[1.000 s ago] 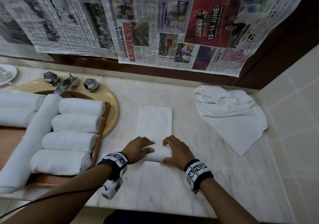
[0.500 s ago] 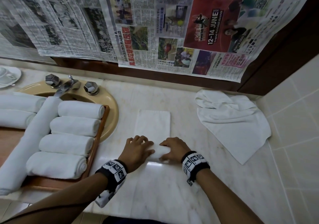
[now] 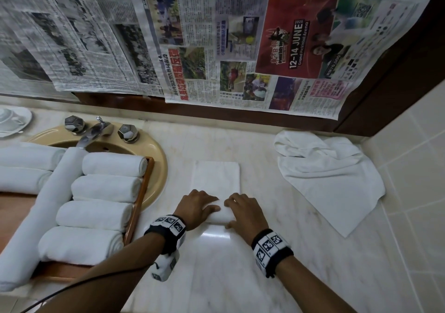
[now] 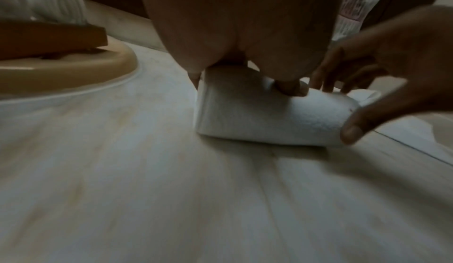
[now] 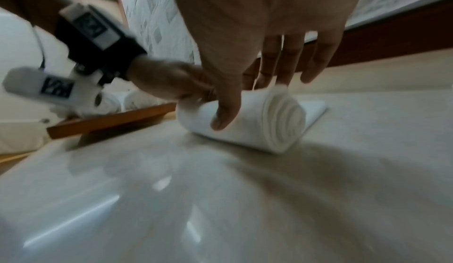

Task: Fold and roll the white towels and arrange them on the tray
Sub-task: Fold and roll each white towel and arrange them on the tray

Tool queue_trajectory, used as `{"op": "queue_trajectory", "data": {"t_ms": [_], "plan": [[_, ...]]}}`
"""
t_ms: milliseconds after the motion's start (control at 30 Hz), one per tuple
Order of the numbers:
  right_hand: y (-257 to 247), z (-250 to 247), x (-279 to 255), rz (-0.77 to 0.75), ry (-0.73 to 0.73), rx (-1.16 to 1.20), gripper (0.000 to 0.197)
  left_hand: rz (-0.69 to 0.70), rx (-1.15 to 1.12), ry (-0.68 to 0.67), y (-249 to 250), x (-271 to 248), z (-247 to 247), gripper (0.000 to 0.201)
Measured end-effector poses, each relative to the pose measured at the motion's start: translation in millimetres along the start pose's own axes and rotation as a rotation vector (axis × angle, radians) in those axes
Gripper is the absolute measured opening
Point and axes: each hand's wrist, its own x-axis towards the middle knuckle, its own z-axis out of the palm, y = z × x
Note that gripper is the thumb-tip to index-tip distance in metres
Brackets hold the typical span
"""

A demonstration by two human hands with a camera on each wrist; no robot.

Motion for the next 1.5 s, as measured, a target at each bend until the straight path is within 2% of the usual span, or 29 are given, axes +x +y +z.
{"op": "queue_trajectory", "data": {"t_ms": [67,167,267,333,467,567,633,733,833,1000,1133,1167,1233,1300,1333,1400,1500], "plan": [[1,8,-4,-0.036,0.076,0.016,0.061,-0.011,-0.001,-0.008,-2,5,-4,0.072],[2,14,-3,-0.04,0.136,0.076,0.049,0.052,0.063,0.148,2,5,-4,0.056],[7,8,9,0.032,0.064,0.227,0.035,0.171,0.123,0.313,8,-5,2,0.04],[12,1,20,0.091,0.025,0.338,0.037,0.2,0.177,0.348,6,-14,8,0.045],[24,-7,43,0.252,-0.071,0.397,0.048,0.177,0.279,0.254,-2,-19,15,0.071],[30,-7,53,0.279,-0.106,0.413,0.052,0.133,0.234,0.188,-2,-7,5,0.069],[30,-6,51,0.242,-0.074,0.394,0.053,0.106,0.21,0.114,-1,3,-8,0.066],[27,0,36,0.081,0.043,0.318,0.062,0.101,0.202,0.046,-1,13,-18,0.065],[22,8,20,-0.014,0.055,0.244,0.071,0.08,0.162,-0.018,0,16,-21,0.061],[25,11,8,-0.035,0.117,0.344,0.045,0.024,-0.017,-0.168,-7,16,-25,0.061],[27,-1,15,0.037,0.012,0.433,0.04,0.021,-0.066,-0.259,-11,10,-29,0.066],[28,-5,19,0.072,-0.032,0.441,0.04,0.013,-0.09,-0.238,-10,7,-29,0.068],[31,-13,27,0.151,-0.108,0.484,0.042,0.035,-0.113,-0.104,-5,-3,-26,0.066],[37,-19,38,0.198,-0.163,0.538,0.041,0.165,-0.013,0.076,-5,-14,-16,0.06],[39,-22,44,0.211,-0.195,0.564,0.04,0.221,0.076,0.119,-7,-19,-10,0.062],[43,-27,54,0.229,-0.262,0.598,0.04,0.195,0.226,0.129,-11,-25,2,0.074],[48,-29,66,0.257,-0.31,0.63,0.042,0.089,0.257,0.117,-8,-23,9,0.078]]}}
